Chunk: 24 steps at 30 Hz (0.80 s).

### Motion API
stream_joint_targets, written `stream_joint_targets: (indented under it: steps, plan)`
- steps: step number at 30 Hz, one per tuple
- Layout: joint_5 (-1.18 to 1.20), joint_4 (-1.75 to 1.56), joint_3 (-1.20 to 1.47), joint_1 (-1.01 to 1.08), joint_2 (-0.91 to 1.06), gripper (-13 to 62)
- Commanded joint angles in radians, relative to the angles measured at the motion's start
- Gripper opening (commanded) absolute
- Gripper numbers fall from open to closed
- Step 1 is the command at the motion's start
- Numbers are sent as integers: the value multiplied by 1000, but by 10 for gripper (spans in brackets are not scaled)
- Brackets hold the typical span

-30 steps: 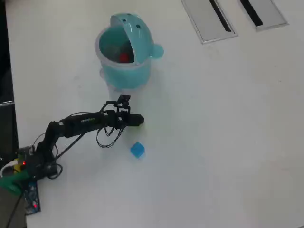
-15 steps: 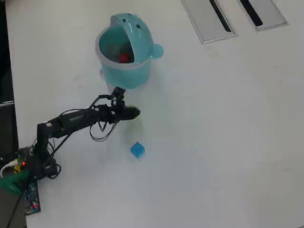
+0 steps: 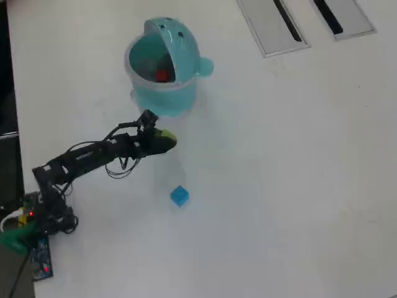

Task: Grasp RGB lego blocks and put them in the bin one by one.

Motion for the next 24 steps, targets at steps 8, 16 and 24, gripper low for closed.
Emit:
stream_joint_targets:
  steps: [8, 16, 24]
  plan:
    - [94, 37, -38, -54, 155, 186]
    - [95, 51, -37, -98, 250, 185]
    - [160, 55, -17, -156, 331, 185]
